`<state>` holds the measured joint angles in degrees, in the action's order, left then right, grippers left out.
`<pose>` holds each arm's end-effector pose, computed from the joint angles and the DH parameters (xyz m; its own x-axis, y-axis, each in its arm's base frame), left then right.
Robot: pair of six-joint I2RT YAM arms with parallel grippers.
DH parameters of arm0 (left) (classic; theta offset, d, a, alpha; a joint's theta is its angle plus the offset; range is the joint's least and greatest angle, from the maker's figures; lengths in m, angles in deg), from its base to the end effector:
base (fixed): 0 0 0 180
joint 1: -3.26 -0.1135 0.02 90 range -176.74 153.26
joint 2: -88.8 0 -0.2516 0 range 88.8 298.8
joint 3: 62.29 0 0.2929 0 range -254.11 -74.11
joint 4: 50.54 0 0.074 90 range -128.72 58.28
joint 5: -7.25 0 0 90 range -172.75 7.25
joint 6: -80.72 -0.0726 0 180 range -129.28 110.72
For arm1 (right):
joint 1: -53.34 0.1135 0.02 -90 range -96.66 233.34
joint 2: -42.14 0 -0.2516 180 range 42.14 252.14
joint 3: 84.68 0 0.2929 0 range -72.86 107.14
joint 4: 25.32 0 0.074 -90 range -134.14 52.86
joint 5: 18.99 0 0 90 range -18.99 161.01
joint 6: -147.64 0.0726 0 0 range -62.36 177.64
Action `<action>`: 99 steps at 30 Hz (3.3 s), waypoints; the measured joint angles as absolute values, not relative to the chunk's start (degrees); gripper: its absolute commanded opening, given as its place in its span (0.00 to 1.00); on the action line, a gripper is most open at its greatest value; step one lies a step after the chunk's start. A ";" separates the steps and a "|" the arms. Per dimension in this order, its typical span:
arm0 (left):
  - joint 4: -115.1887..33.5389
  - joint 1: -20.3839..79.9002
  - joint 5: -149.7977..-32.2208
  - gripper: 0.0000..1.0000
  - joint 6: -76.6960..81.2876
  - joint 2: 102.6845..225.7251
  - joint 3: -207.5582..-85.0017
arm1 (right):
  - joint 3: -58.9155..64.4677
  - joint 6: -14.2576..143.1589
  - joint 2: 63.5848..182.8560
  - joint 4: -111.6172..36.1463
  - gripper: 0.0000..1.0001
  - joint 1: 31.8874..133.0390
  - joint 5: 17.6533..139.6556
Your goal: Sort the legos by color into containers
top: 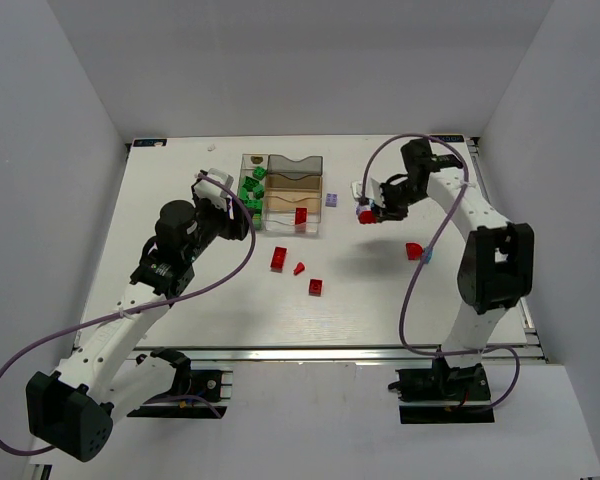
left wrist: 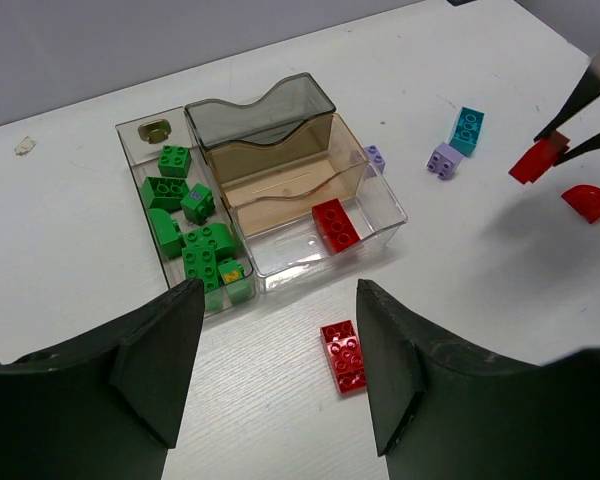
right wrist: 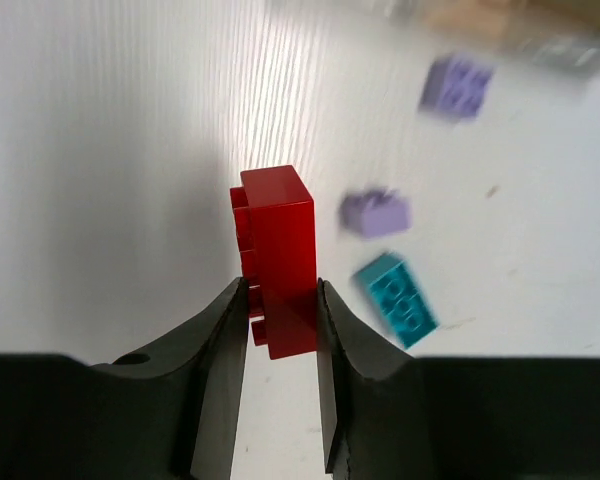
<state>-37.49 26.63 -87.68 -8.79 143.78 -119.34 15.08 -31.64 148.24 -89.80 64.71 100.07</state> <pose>0.2839 -0.1295 0.3023 -0.1789 0.0680 -0.9815 0.4711 0.8817 -0.0248 0.4107 0.1186 0.1931 0.3171 -0.8278 -0.4629 -0.9300 -0.1758 -0.3227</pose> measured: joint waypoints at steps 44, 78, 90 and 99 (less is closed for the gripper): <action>-42.88 27.95 -105.21 0.58 -5.21 158.86 -118.45 | -5.13 40.97 127.04 -39.23 0.75 83.38 90.41; -26.54 42.42 -68.84 0.32 2.68 188.48 -129.77 | -30.77 50.46 98.93 -31.80 0.74 74.29 105.80; -25.38 42.31 -85.45 0.16 -12.11 178.51 -129.79 | -31.54 48.51 97.95 -31.88 0.68 73.94 105.71; -28.79 40.82 -86.80 0.17 -27.65 177.20 -137.77 | -32.46 47.40 96.36 -31.32 0.65 73.89 105.71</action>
<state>-28.79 40.82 -86.80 -27.65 177.20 -137.77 -32.46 47.40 96.36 -31.32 73.89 105.71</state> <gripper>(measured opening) 0.454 0.656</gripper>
